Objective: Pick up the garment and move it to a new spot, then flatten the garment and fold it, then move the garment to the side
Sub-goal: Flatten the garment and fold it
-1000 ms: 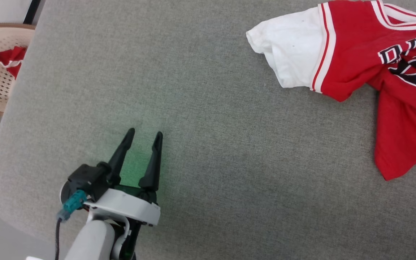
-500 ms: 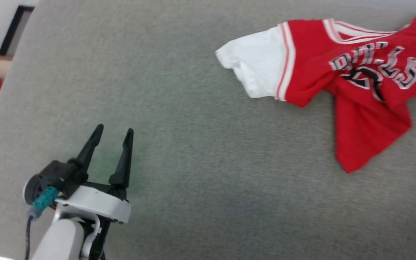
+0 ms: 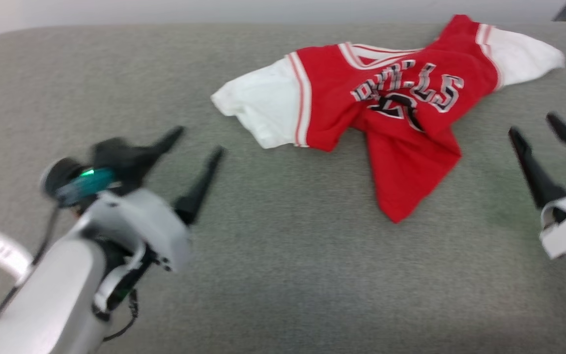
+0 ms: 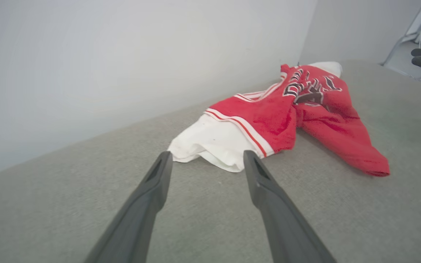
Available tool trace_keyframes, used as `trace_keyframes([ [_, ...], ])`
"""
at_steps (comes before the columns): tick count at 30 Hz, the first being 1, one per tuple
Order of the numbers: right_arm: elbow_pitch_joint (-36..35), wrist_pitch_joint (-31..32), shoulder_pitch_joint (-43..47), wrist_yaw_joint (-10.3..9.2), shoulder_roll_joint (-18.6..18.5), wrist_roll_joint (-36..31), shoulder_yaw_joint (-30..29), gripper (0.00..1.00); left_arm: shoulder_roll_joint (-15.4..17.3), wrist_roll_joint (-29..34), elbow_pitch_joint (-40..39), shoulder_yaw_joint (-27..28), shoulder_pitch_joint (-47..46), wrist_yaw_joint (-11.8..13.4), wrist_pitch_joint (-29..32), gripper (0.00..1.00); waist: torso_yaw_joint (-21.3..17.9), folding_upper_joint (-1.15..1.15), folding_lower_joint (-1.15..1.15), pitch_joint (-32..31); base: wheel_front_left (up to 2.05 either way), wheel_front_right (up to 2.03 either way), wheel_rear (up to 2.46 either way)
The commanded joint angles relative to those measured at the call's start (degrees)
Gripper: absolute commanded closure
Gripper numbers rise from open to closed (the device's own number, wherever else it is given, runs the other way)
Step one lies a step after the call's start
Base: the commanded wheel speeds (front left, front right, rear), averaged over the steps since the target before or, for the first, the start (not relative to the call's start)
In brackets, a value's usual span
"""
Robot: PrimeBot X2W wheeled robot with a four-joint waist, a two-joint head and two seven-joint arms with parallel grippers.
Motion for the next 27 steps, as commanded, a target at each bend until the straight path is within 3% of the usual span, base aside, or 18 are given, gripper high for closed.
trace_keyframes([
  [1,-4.0,0.0,4.7,-0.08,1.1,-2.5,-2.9,0.00,2.3,-3.5,-1.2,-5.9,-4.2,-0.3,4.9,0.00,-4.0,0.00,0.00,-0.4,0.00,0.00,0.00],
  [4,-8.8,0.3,9.7,-0.08,2.7,-5.1,-7.0,0.00,4.5,-10.5,-1.7,-14.8,-10.4,-0.2,13.0,0.00,-5.7,0.00,0.00,0.0,0.00,0.00,0.00],
  [9,-15.7,3.0,15.6,-0.08,5.8,-8.9,-14.1,0.00,2.8,-23.5,1.8,-25.1,-21.3,-0.3,27.0,0.00,-8.3,0.00,0.00,1.3,0.00,0.00,0.00],
  [17,-23.1,6.6,18.8,-0.08,10.3,-13.2,-18.7,0.00,-4.8,-32.8,15.8,-30.8,-31.7,-0.3,39.2,0.00,-12.9,0.00,0.00,4.6,0.00,0.00,0.00],
  [27,-26.5,7.1,19.3,-0.08,15.2,-16.6,-17.9,0.00,-8.4,-36.0,30.7,-31.3,-36.6,-0.3,41.9,0.00,-18.1,0.00,0.00,8.2,0.00,0.00,0.00],
])
